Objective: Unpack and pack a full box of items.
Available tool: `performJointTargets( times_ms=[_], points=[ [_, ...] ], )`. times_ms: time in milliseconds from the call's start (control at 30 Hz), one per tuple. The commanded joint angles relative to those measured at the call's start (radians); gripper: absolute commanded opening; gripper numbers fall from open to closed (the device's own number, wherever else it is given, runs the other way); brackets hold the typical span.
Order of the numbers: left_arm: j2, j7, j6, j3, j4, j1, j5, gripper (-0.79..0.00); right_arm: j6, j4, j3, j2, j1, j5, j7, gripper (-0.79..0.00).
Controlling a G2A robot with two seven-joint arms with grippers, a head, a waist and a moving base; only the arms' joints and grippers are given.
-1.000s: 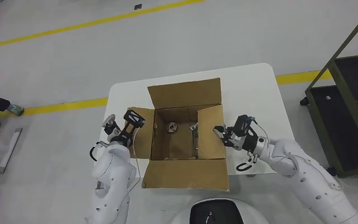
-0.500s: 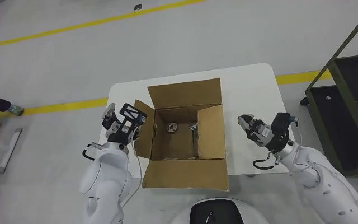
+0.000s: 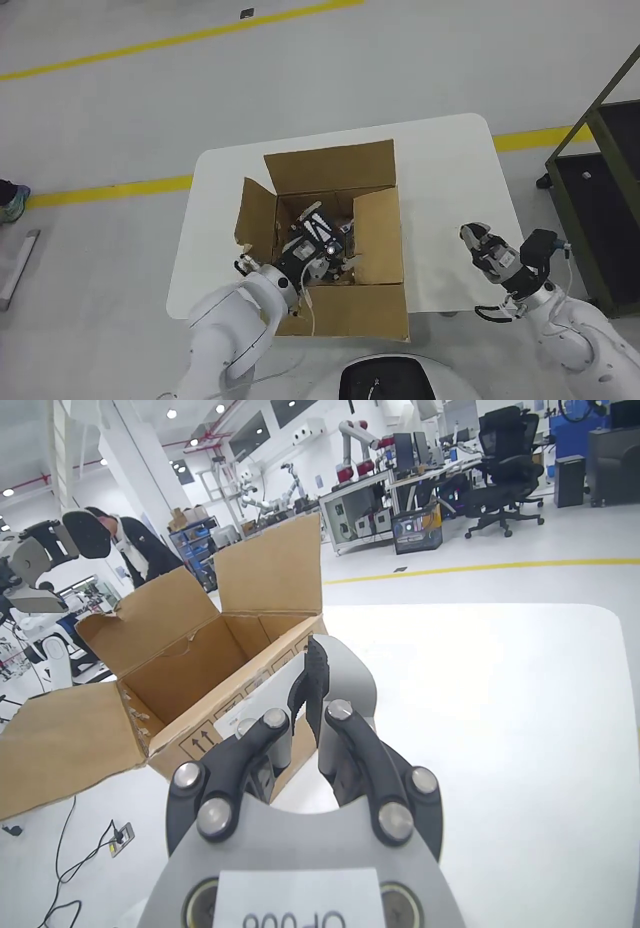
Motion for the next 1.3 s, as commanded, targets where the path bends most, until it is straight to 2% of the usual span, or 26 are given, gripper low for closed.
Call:
performJointTargets(
  times_ms=[0,400,467,567,667,767,867,900,1000,1133,1267],
  points=[
    [0.0,-0.008,-0.016,0.014,0.025,-0.012,-0.058,0.0,-0.009,0.004,-0.002,0.0,0.0,0.005,0.011,-0.785],
    [0.001,-0.015,-0.018,0.019,0.03,-0.017,-0.064,0.0,-0.067,-0.006,-0.042,-0.003,0.012,-0.046,0.052,-0.785],
    [0.001,0.036,0.017,0.013,0.045,0.001,-0.077,0.0,-0.071,0.004,-0.055,-0.004,0.022,-0.055,0.054,-0.785],
    [-0.003,0.092,0.073,0.015,0.106,0.016,-0.159,0.0,-0.069,0.018,-0.07,-0.007,0.035,-0.06,0.049,-0.785],
    [-0.01,0.084,0.144,0.027,0.184,-0.002,-0.295,0.0,-0.066,0.028,-0.085,-0.01,0.049,-0.067,0.045,-0.785],
    [-0.018,0.024,0.21,0.043,0.269,-0.039,-0.452,0.0,-0.061,0.038,-0.101,-0.014,0.062,-0.072,0.04,-0.785],
    [-0.025,-0.071,0.295,0.042,0.38,-0.088,-0.676,0.0,-0.055,0.046,-0.118,-0.017,0.073,-0.077,0.038,-0.785],
    [-0.025,-0.099,0.317,0.039,0.405,-0.111,-0.691,0.0,-0.055,0.049,-0.123,-0.019,0.076,-0.08,0.039,-0.785],
    [-0.028,-0.112,0.344,0.036,0.483,-0.144,-0.79,0.0,-0.06,0.057,-0.136,-0.021,0.083,-0.083,0.043,-0.785],
    [-0.03,-0.093,0.335,0.02,0.579,-0.169,-0.912,0.0,-0.06,0.071,-0.138,-0.022,0.086,-0.083,0.043,-0.785],
    [-0.024,-0.145,0.36,0.022,0.647,-0.187,-0.914,0.0,-0.058,0.088,-0.139,-0.023,0.092,-0.076,0.043,-0.785]
  ],
)
